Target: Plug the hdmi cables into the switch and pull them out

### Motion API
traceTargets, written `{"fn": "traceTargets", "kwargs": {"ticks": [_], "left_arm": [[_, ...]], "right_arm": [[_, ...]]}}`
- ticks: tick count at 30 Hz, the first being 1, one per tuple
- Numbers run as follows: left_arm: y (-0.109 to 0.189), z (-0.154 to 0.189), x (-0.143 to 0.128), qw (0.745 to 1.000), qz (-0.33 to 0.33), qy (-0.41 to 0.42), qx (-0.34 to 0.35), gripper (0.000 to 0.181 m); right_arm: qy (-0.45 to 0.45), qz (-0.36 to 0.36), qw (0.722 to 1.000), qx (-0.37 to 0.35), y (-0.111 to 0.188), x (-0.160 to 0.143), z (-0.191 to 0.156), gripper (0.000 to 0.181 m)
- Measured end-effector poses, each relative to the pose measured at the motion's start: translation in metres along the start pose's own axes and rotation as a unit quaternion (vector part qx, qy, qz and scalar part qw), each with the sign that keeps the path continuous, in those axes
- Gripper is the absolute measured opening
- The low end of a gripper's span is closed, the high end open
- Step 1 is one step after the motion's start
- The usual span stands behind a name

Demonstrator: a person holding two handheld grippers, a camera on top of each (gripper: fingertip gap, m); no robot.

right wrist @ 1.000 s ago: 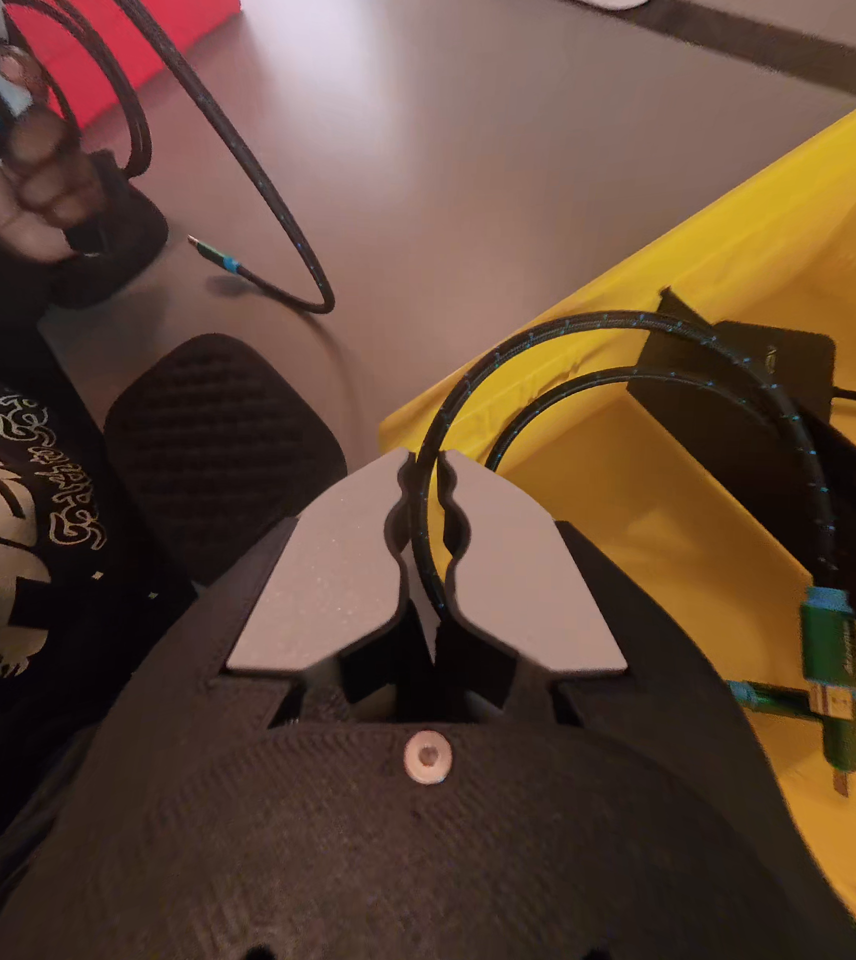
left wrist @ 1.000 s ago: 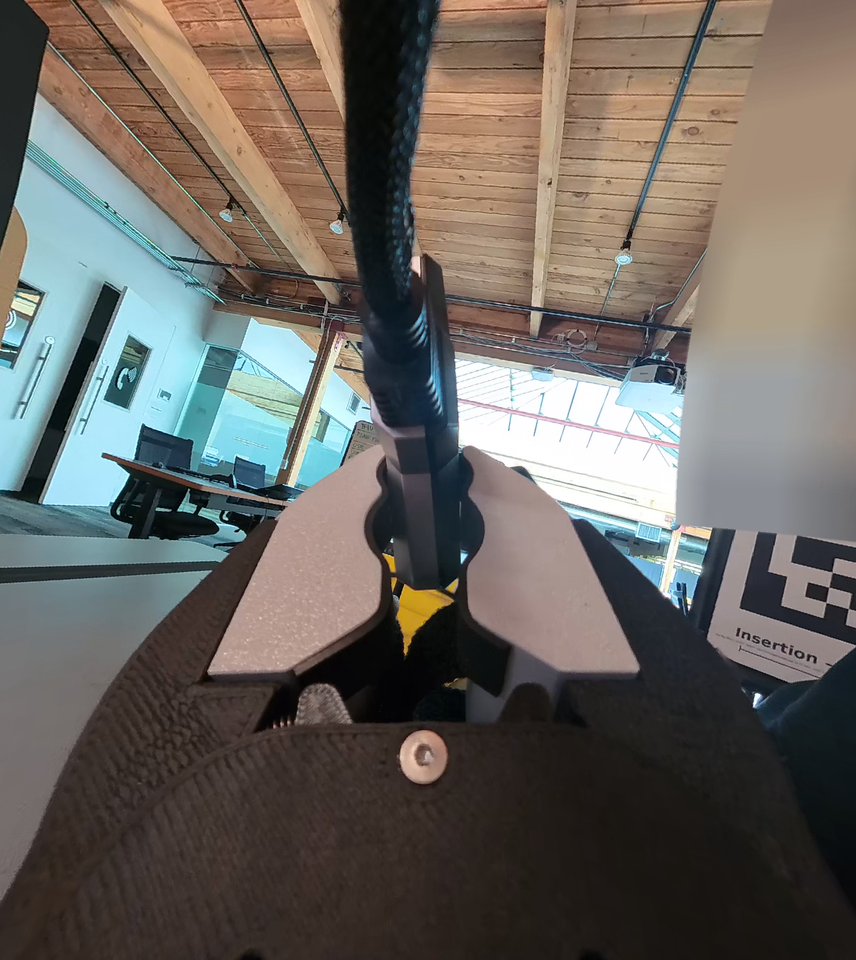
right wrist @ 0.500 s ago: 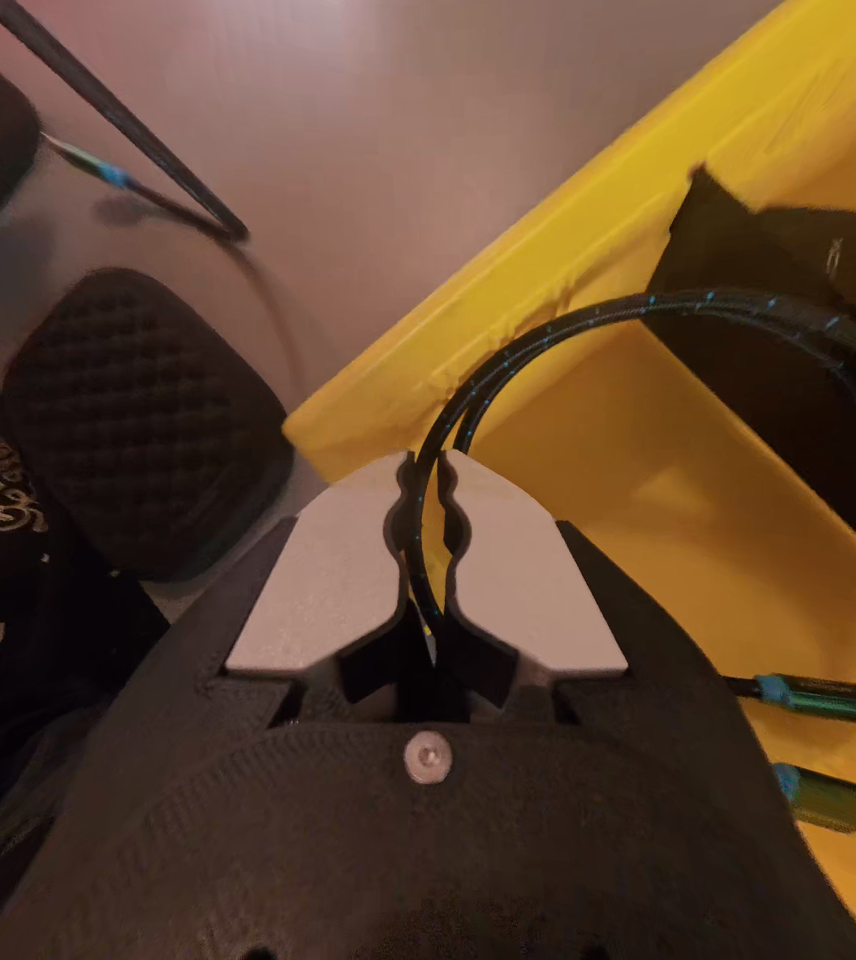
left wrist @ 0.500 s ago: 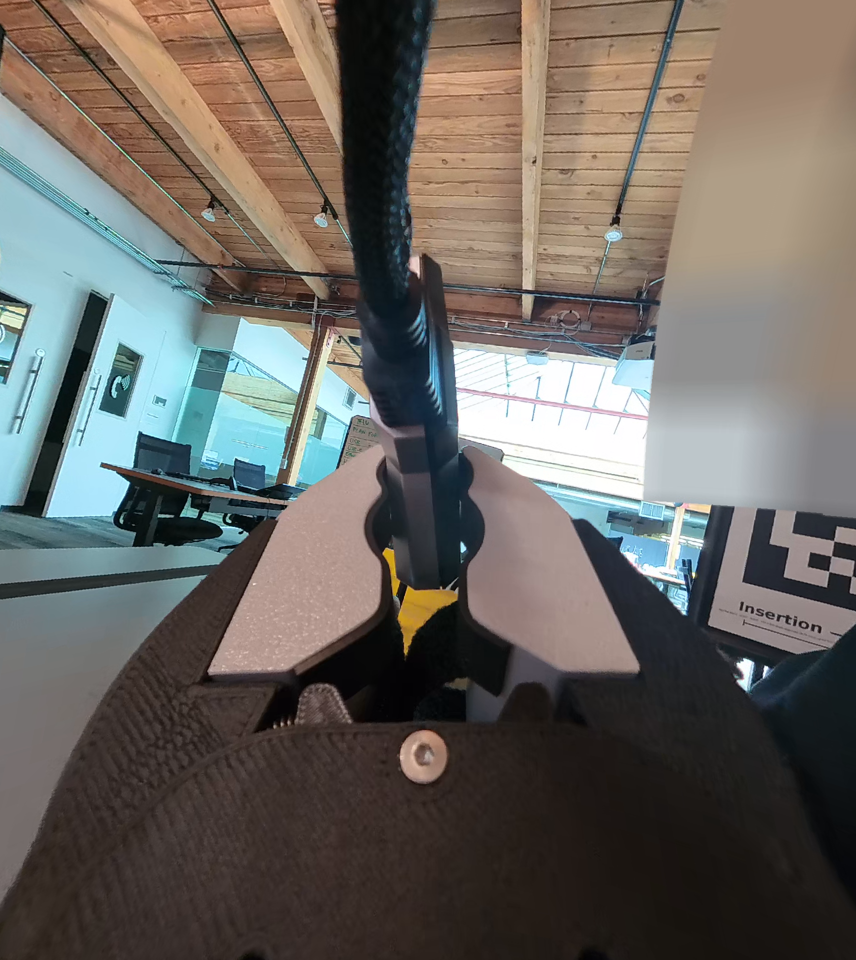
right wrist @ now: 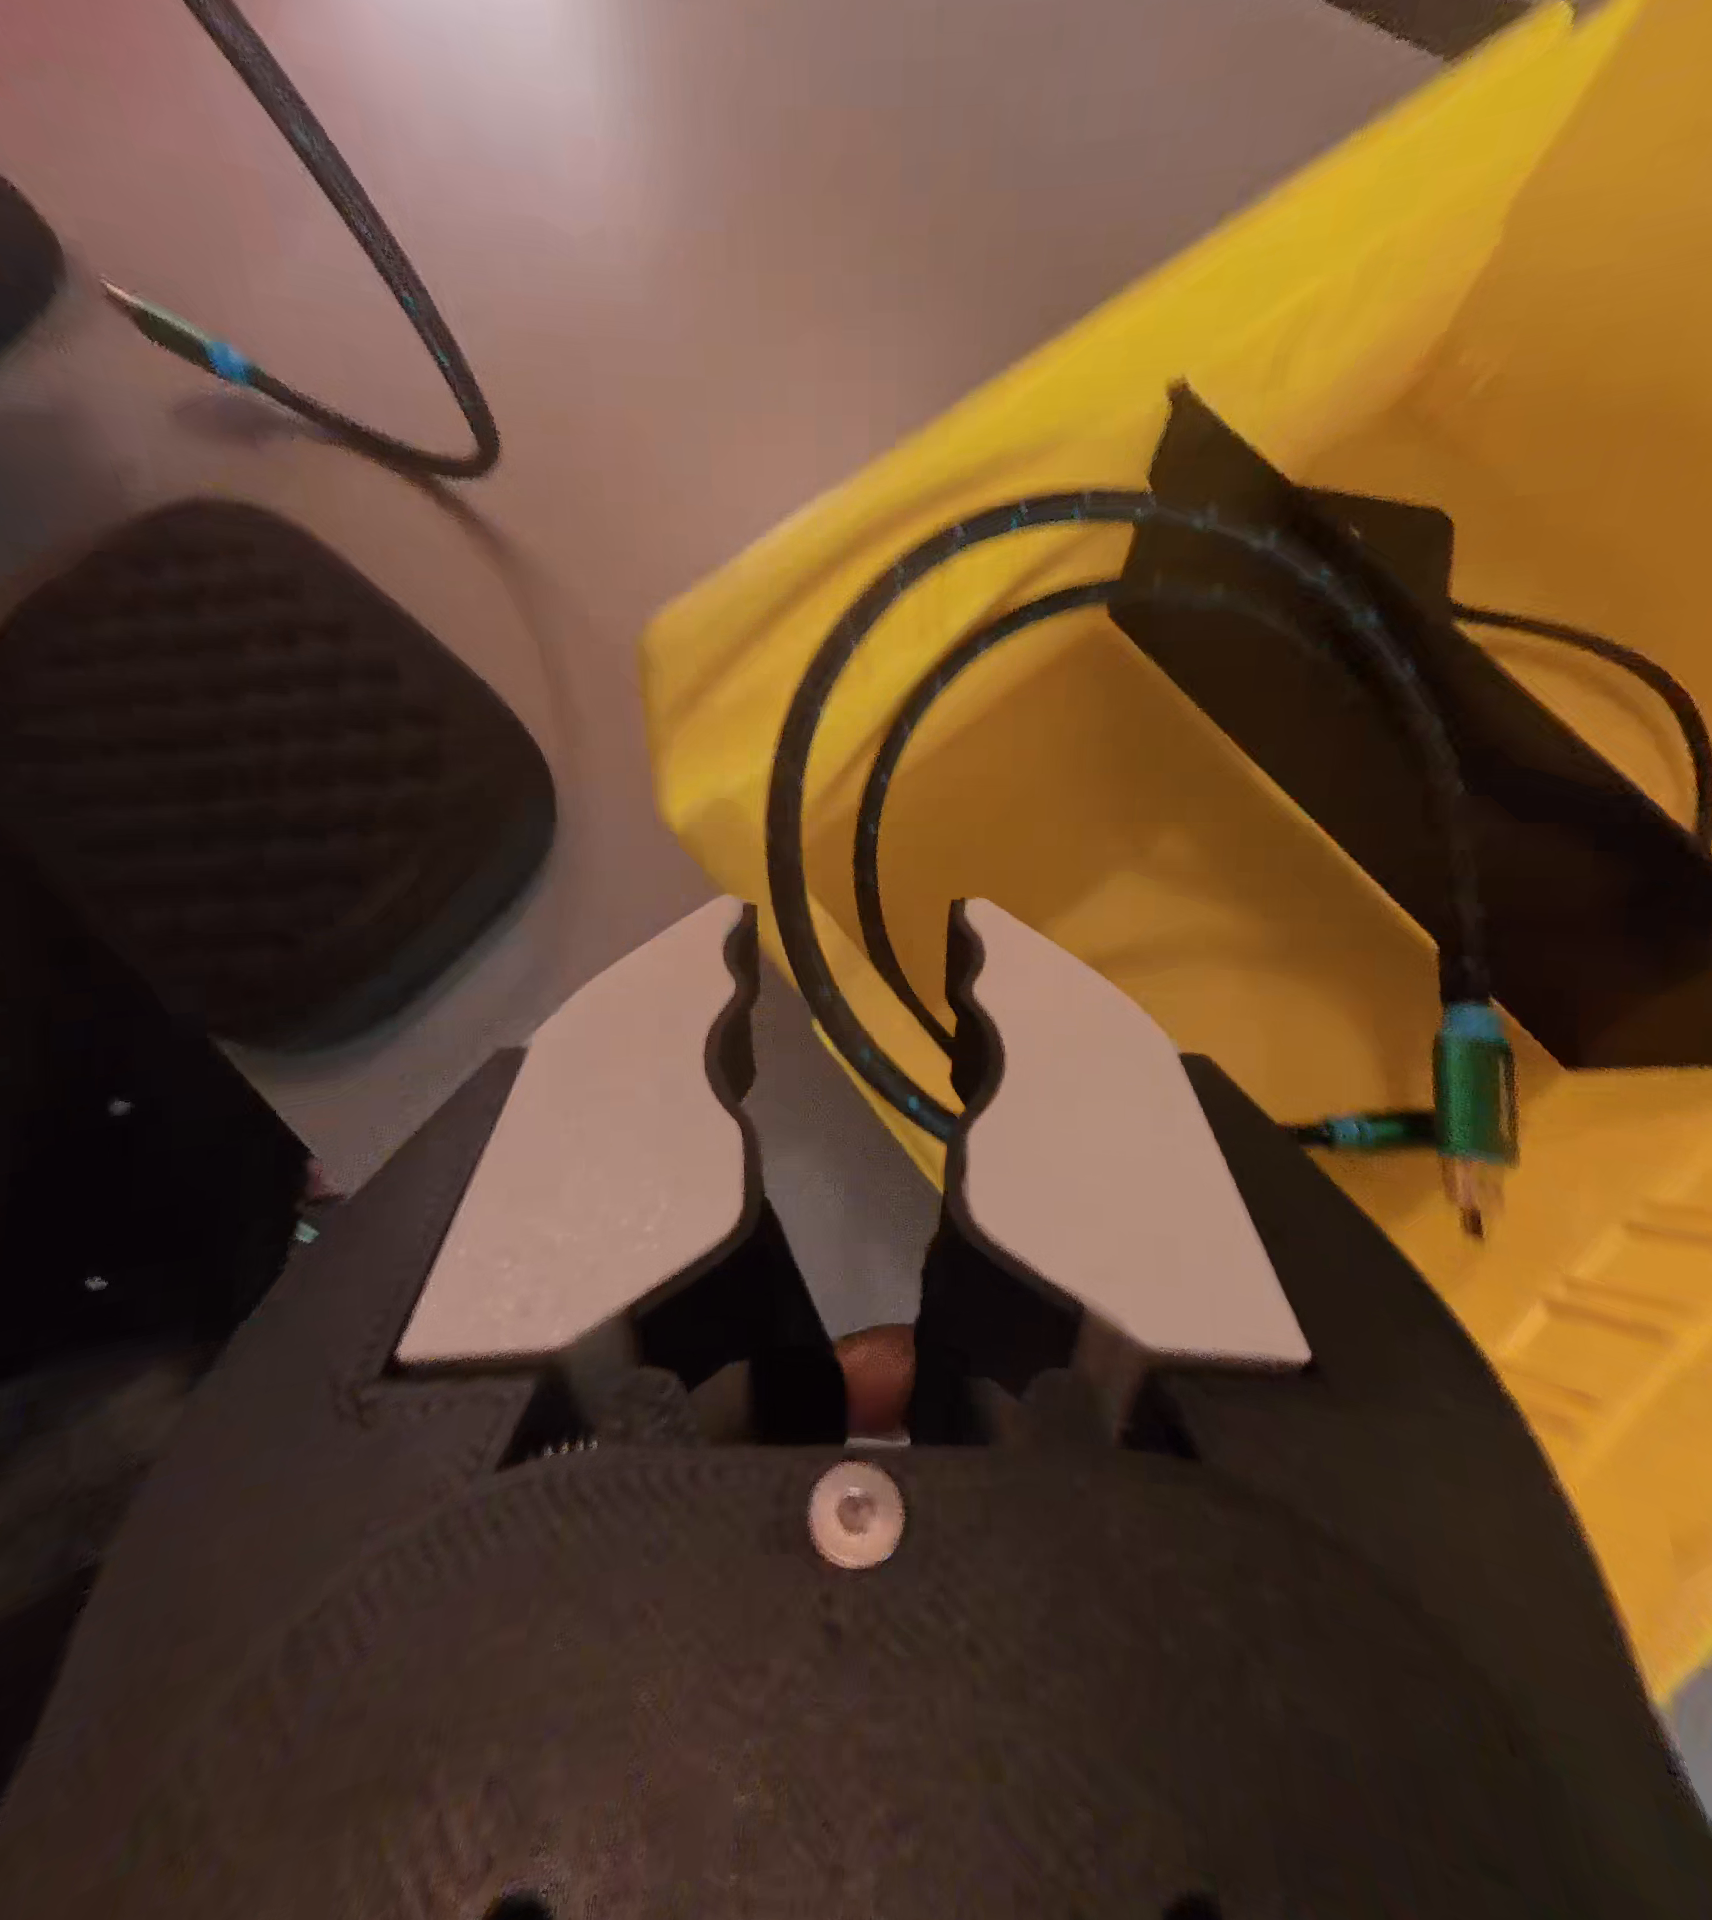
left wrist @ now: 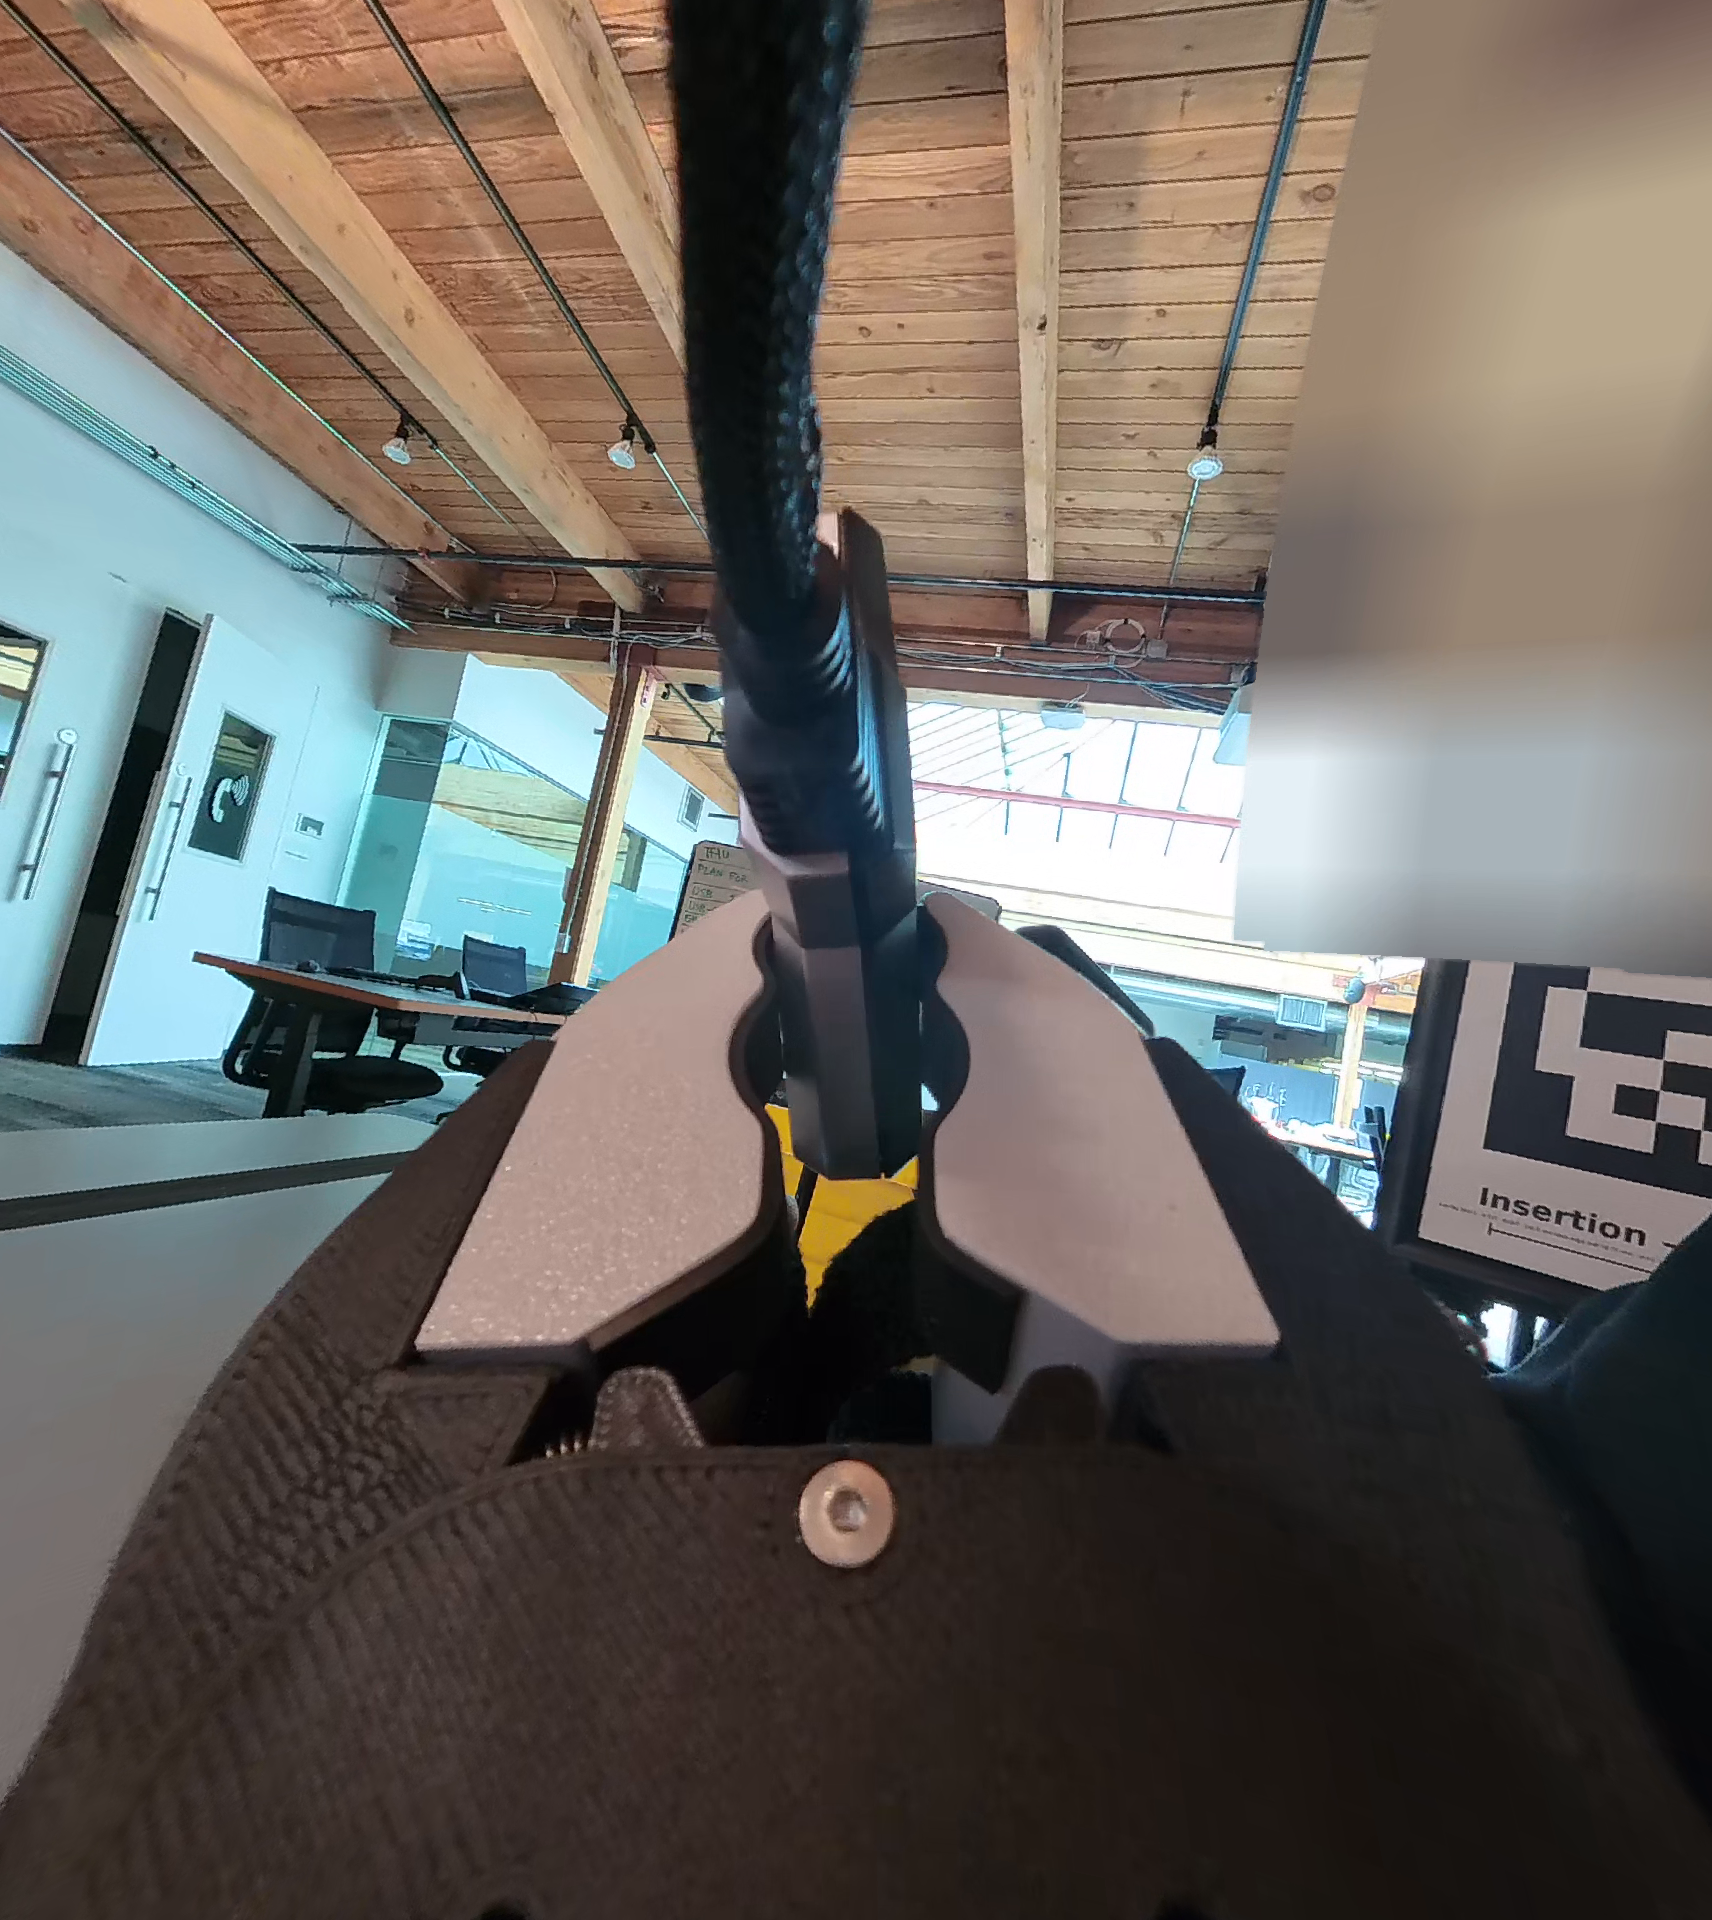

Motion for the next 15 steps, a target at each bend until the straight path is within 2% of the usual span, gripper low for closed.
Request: {"fn": "traceTargets", "kwargs": {"ticks": [4, 6, 8, 10, 15], "left_arm": [[-0.001, 0.0, -0.001, 1.0, -0.002, 0.003, -0.002, 0.021], [-0.001, 0.0, -0.001, 1.0, -0.002, 0.001, -0.001, 0.021], [-0.001, 0.0, -0.001, 1.0, -0.002, 0.001, -0.001, 0.021], [-0.001, 0.0, -0.001, 1.0, -0.002, 0.001, -0.001, 0.021], [-0.001, 0.001, -0.001, 1.0, -0.002, -0.001, -0.002, 0.021]], "right_arm": [[-0.003, -0.025, 1.0, 0.005, 0.006, -0.019, -0.003, 0.035], [0.003, -0.048, 0.999, -0.023, 0.005, -0.025, -0.001, 0.026], [0.031, -0.042, 0.998, -0.037, 0.002, -0.022, 0.002, 0.013], [0.039, -0.04, 0.998, -0.022, -0.004, -0.019, 0.005, 0.012], [-0.029, -0.058, 0.998, -0.002, -0.023, -0.016, 0.02, 0.009]]}}
Point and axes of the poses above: each gripper's, where its closed fingertips meet, y back along the fingers, x out of its top, z = x × y across the jaws, the point moved 10 cm from there along y, back along the fingers, and after that the axes turned 15 degrees about -z, right-handed, at the moved point
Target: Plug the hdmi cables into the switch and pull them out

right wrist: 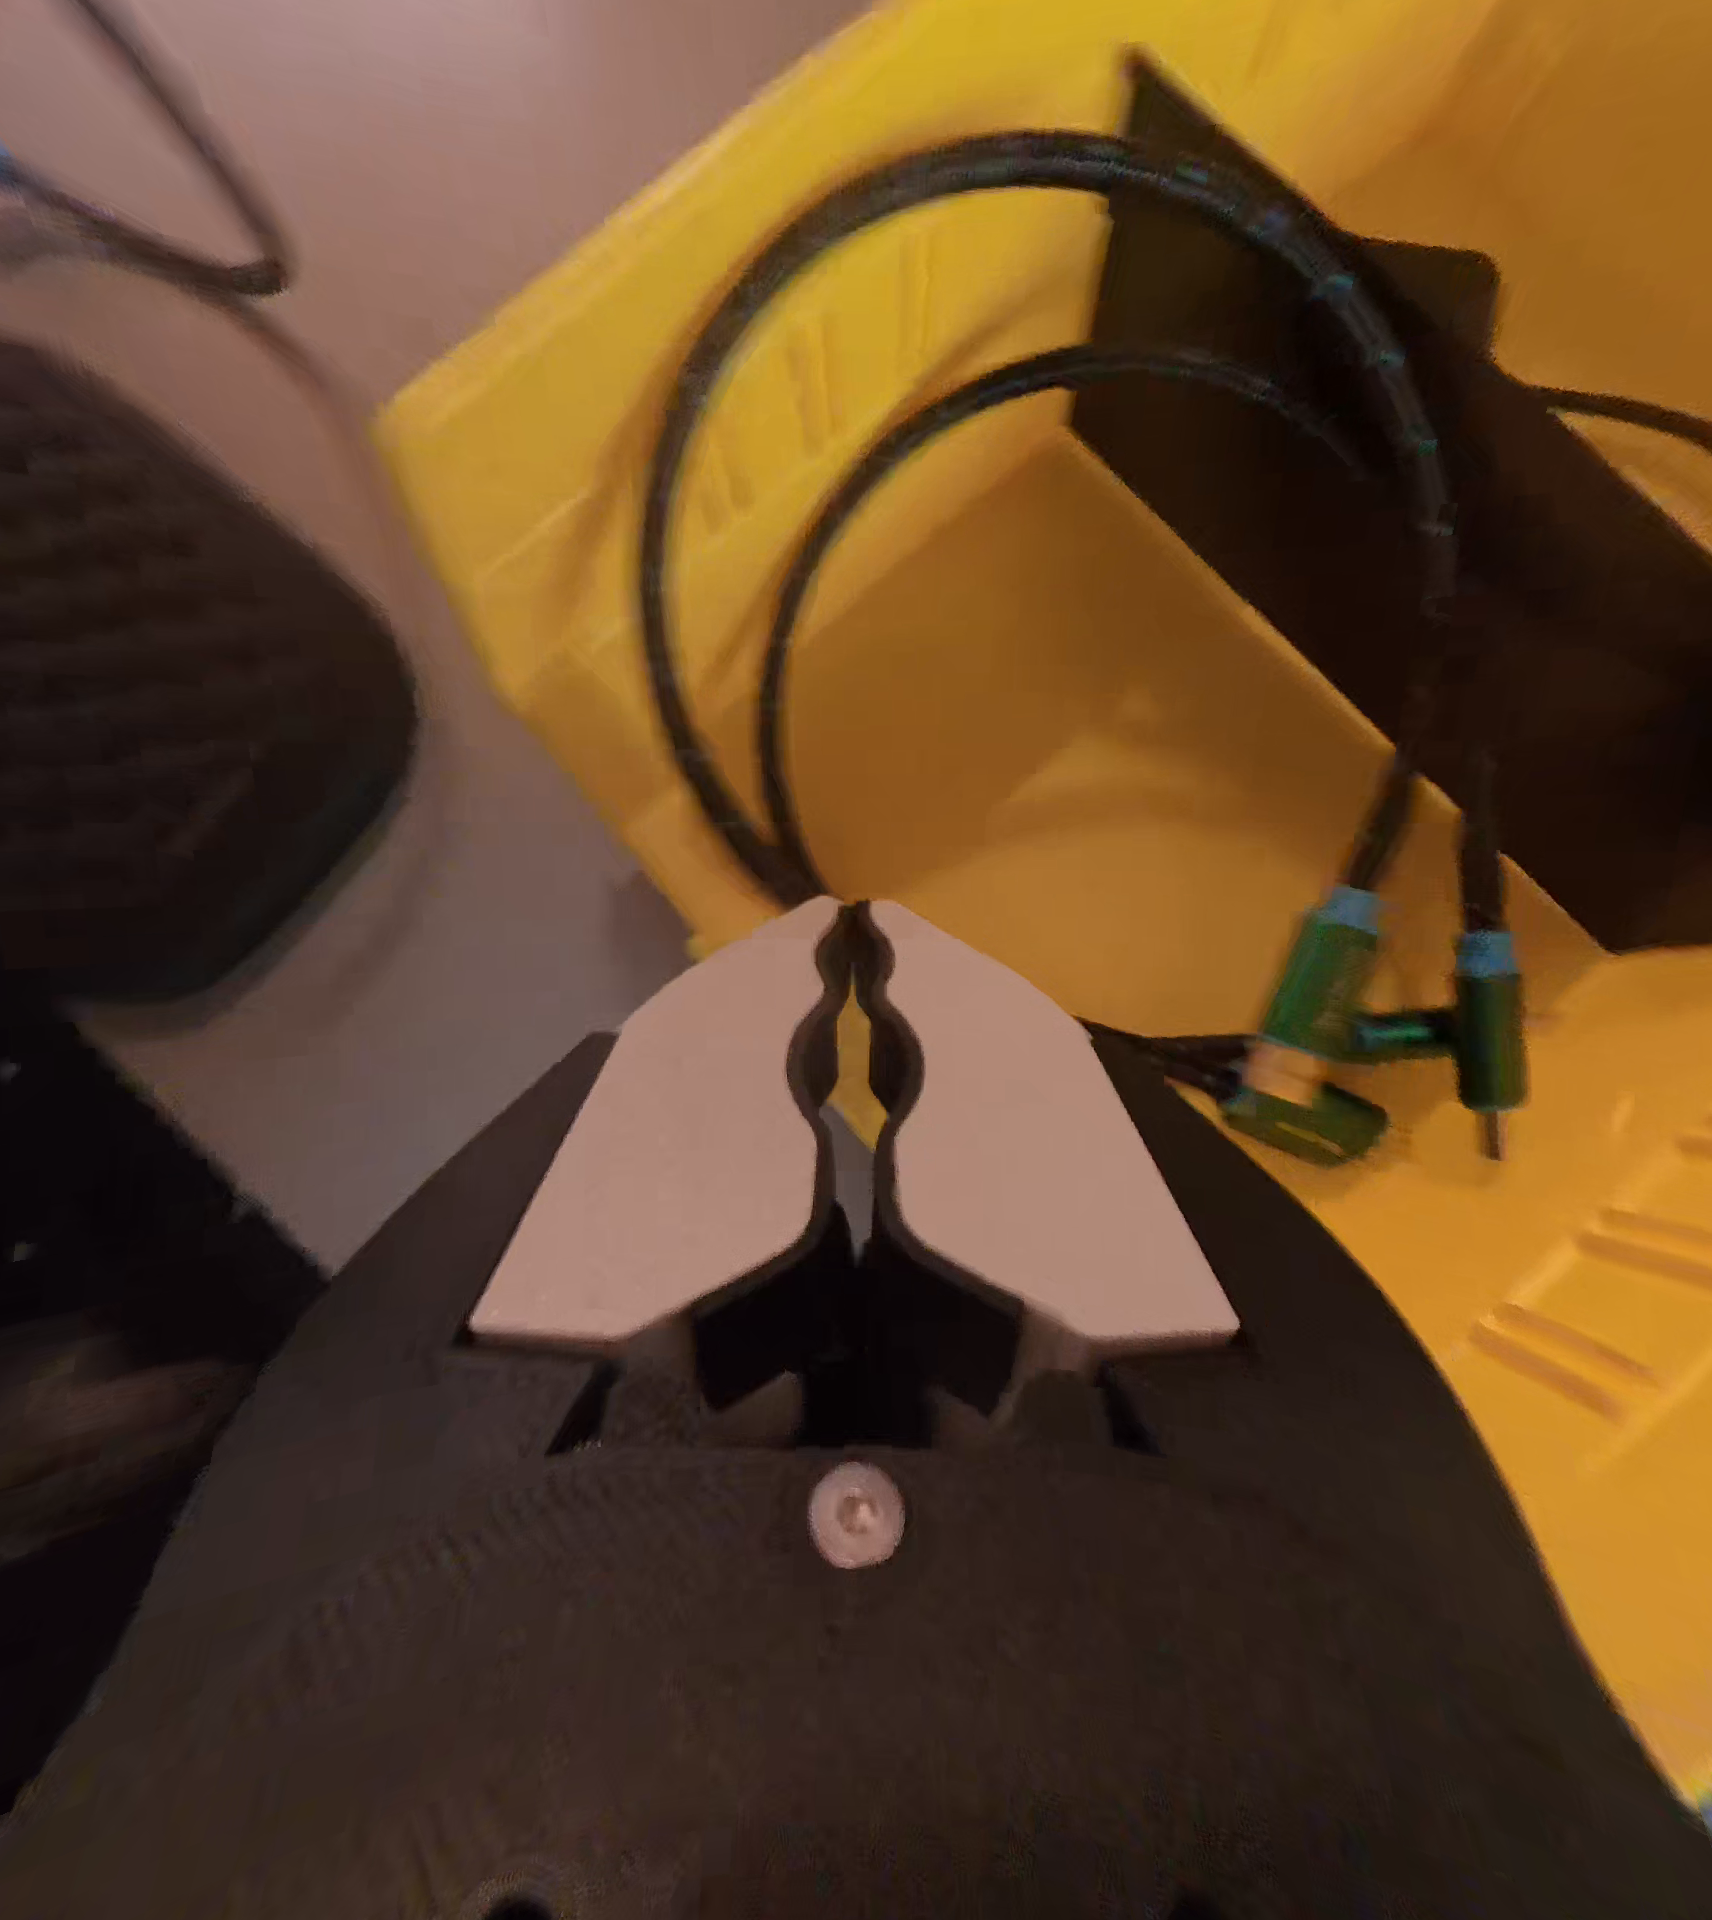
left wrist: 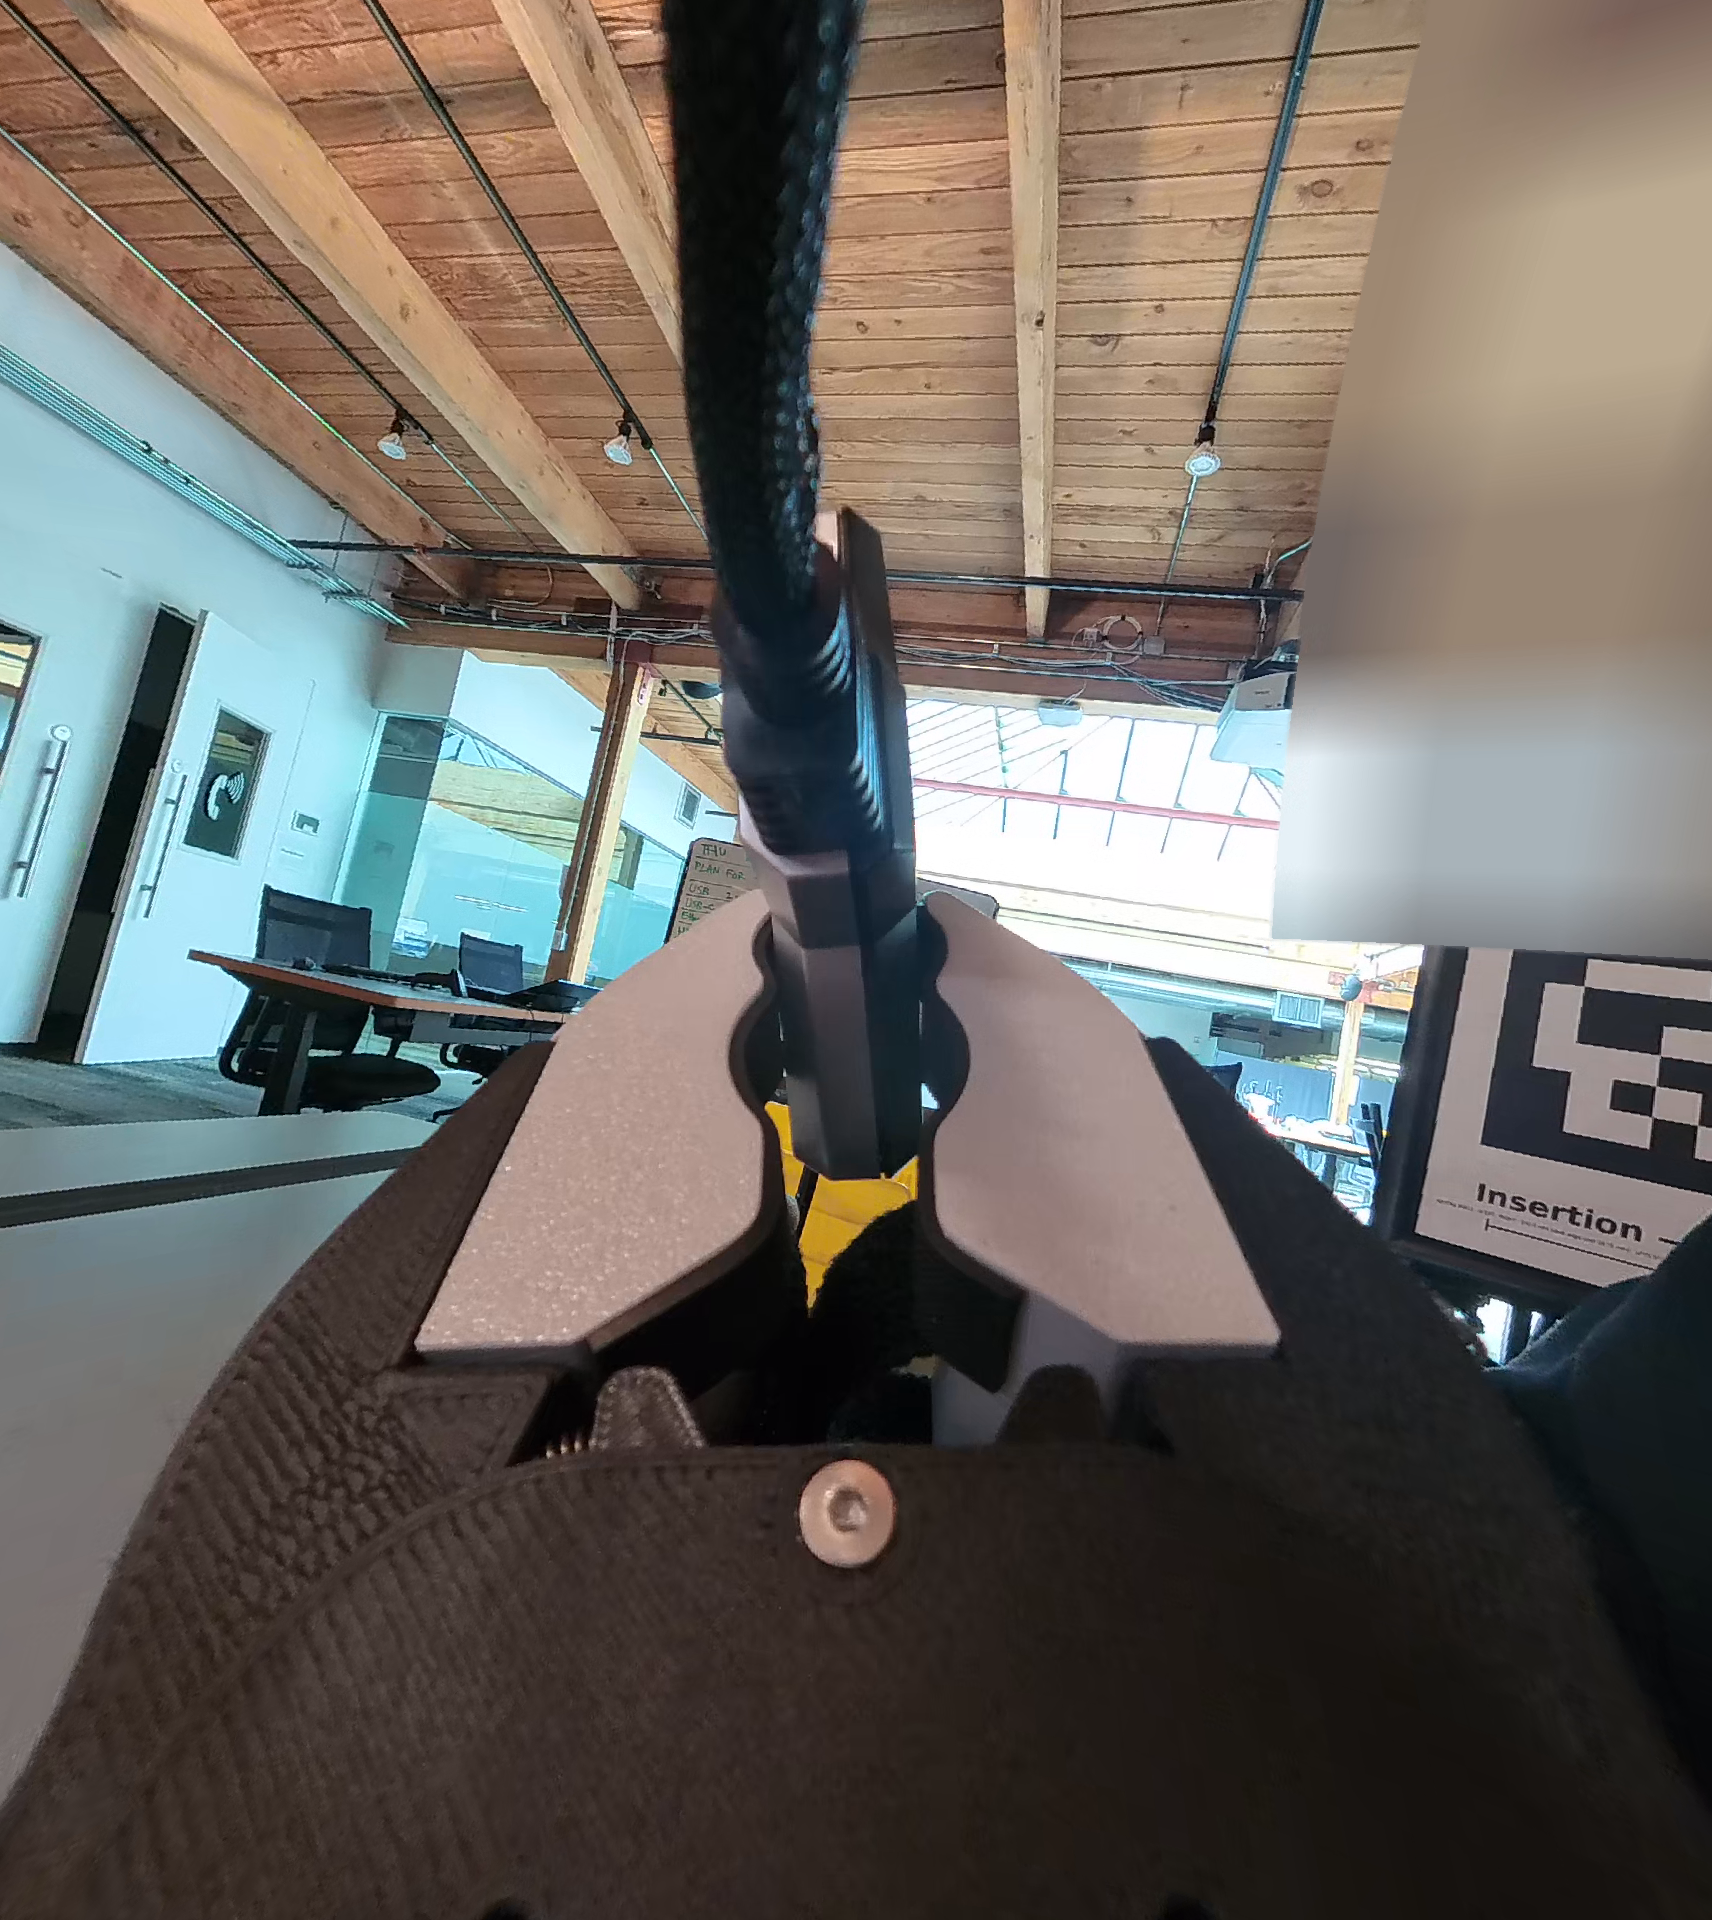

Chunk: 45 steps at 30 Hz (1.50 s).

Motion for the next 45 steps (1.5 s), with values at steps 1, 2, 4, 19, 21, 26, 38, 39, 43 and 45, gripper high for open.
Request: {"fn": "traceTargets", "kwargs": {"ticks": [1, 2, 4, 19, 21, 26, 38, 39, 43, 45], "left_arm": [[0.0, 0.0, 0.0, 1.0, -0.001, 0.0, -0.001, 0.021], [0.0, 0.0, 0.0, 1.0, -0.001, 0.0, -0.003, 0.021], [-0.001, 0.001, 0.0, 1.0, -0.002, 0.0, -0.005, 0.021], [-0.002, 0.001, -0.001, 1.0, -0.007, 0.005, -0.011, 0.021], [-0.002, 0.001, -0.001, 1.0, -0.008, 0.004, -0.011, 0.021], [-0.002, 0.002, -0.001, 1.0, -0.009, 0.001, -0.011, 0.021], [-0.002, 0.001, -0.002, 1.0, -0.009, 0.009, -0.014, 0.021], [-0.002, 0.001, -0.002, 1.0, -0.01, 0.008, -0.015, 0.021], [-0.002, 0.002, -0.002, 1.0, -0.01, 0.006, -0.014, 0.021], [-0.002, 0.001, -0.002, 1.0, -0.01, 0.006, -0.013, 0.021]], "right_arm": [[-0.04, -0.018, 0.999, -0.025, -0.003, 0.0, 0.008, 0.006], [-0.085, -0.047, 0.995, -0.038, -0.009, -0.002, 0.016, 0.003], [-0.122, -0.057, 0.991, -0.003, -0.02, 0.002, 0.025, 0.0], [-0.062, 0.312, 0.924, -0.212, 0.03, 0.055, 0.007, 0.015], [-0.068, 0.317, 0.92, -0.219, 0.017, 0.068, 0.007, 0.026], [-0.028, 0.079, 0.967, -0.239, -0.039, 0.077, 0.012, 0.01], [-0.07, 0.144, 0.944, -0.288, -0.012, 0.076, 0.011, 0.012], [-0.079, 0.207, 0.934, -0.281, -0.007, 0.079, 0.01, 0.006], [-0.093, 0.151, 0.956, -0.233, -0.029, 0.083, 0.012, 0.0], [-0.079, 0.035, 0.965, -0.247, -0.048, 0.081, 0.015, 0.0]]}}
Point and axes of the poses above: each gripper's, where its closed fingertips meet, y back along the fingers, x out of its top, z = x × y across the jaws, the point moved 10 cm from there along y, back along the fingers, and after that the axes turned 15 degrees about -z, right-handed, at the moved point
